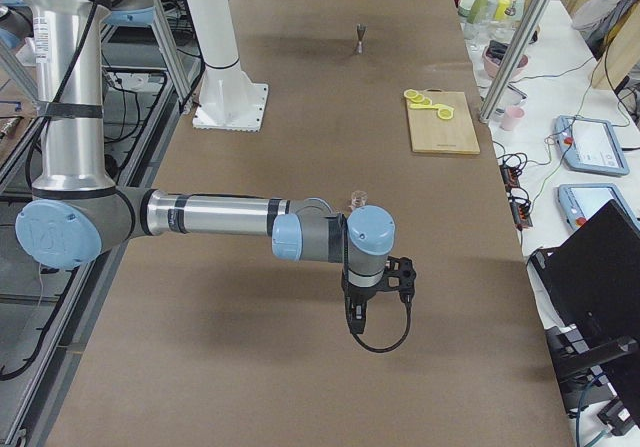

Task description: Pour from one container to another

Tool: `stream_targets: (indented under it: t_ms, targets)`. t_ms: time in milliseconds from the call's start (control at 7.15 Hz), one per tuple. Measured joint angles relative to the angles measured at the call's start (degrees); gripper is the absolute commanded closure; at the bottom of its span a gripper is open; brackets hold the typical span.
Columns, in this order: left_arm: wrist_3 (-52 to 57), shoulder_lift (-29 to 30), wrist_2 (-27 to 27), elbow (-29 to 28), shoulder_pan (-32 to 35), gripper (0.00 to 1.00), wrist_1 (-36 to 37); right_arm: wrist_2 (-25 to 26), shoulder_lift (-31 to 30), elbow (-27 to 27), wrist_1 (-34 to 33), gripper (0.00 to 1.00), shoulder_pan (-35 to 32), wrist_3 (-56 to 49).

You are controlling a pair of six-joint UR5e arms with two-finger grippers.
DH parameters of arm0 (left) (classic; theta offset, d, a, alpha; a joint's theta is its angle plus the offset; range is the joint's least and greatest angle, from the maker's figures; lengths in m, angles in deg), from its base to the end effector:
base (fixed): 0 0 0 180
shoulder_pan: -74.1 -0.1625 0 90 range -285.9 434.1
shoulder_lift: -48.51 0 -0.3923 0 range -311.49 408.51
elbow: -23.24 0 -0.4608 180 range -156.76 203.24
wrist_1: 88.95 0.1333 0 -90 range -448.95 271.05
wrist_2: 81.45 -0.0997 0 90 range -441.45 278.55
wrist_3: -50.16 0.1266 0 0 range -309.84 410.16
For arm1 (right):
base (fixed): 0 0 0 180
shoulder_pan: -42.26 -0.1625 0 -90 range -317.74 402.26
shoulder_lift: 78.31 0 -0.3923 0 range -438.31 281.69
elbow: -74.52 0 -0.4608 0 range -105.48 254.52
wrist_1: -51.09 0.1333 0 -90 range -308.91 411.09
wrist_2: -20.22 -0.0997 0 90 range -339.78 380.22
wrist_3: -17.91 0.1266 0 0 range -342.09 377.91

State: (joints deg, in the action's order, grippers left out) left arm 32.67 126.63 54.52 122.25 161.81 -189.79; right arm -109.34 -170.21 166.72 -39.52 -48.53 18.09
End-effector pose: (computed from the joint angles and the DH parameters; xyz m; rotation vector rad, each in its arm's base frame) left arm -0.0226 -0.4917 0.6428 -0.0080 0.8130 -0.1947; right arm 0.0602 -0.5462 0.6503 -0.0015 -0.6905 0.0181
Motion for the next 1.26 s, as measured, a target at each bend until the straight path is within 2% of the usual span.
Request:
stream_targets:
  t_ms: [1260]
  targets:
    - [0.6, 0.3, -0.1, -0.7, -1.0, 0.02, 0.2, 0.0, -0.4, -0.1, 0.0, 0.0, -0.5, 0.0]
